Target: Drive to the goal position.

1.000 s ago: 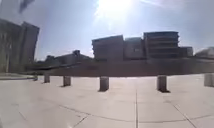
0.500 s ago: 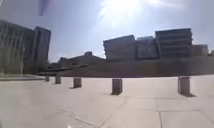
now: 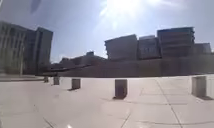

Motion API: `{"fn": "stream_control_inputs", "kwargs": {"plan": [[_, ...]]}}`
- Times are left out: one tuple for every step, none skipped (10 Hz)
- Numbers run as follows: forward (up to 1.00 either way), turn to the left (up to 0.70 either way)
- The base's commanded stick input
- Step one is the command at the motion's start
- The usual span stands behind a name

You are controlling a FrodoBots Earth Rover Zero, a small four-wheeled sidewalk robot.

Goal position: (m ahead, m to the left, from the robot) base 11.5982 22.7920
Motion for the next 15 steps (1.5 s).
{"fn": "stream_control_inputs", "kwargs": {"plan": [[1.00, -0.34], [1.00, -0.34], [1.00, -0.34], [1.00, -0.07], [1.00, 0.06], [1.00, 0.06], [1.00, 0.06], [1.00, 0.06], [1.00, 0.06], [1.00, 0.06], [1.00, 0.06], [1.00, 0.06], [1.00, 0.06], [1.00, 0.06], [1.00, 0.24]]}}
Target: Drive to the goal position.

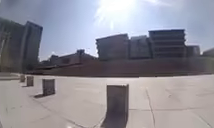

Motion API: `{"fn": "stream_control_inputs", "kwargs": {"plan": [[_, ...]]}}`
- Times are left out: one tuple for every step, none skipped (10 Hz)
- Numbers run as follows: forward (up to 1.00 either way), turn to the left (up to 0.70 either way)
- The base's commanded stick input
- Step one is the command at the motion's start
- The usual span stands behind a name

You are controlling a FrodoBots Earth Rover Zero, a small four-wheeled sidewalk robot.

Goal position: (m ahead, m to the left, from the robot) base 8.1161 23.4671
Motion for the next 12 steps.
{"fn": "stream_control_inputs", "kwargs": {"plan": [[1.00, 0.47], [1.00, 0.47], [1.00, 0.47], [0.00, 1.00], [0.00, 1.00], [0.00, 1.00], [0.00, 1.00], [0.00, 0.36], [0.00, 0.00], [0.00, 0.00], [0.00, 0.00], [0.00, 0.00]]}}
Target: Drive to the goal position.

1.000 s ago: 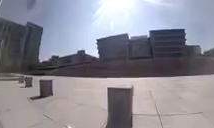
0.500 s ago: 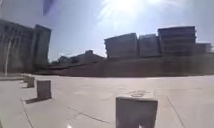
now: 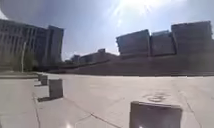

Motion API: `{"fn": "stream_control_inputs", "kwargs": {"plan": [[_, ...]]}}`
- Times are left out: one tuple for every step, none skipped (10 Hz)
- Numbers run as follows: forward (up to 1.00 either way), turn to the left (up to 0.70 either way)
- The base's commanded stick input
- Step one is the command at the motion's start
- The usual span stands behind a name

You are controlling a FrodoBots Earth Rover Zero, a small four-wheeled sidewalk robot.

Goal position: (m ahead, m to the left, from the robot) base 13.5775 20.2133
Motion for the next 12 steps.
{"fn": "stream_control_inputs", "kwargs": {"plan": [[0.57, 0.04], [1.00, 0.07], [1.00, 0.07], [1.00, 0.07], [1.00, 0.07], [1.00, 0.07], [1.00, 0.07], [1.00, 0.07], [1.00, 0.07], [1.00, 0.07], [1.00, 0.07], [1.00, 0.07]]}}
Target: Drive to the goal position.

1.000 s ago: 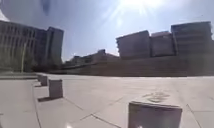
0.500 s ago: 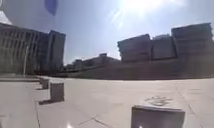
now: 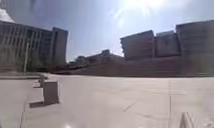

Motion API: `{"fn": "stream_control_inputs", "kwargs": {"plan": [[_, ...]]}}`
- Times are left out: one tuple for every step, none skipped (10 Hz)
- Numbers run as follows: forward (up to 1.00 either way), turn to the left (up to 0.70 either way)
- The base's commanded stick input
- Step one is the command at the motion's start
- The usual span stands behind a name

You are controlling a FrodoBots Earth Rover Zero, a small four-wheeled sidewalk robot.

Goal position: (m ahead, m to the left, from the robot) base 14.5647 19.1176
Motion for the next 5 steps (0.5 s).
{"fn": "stream_control_inputs", "kwargs": {"plan": [[1.00, 0.07], [1.00, 0.07], [1.00, 0.07], [1.00, 0.07], [1.00, 0.07]]}}
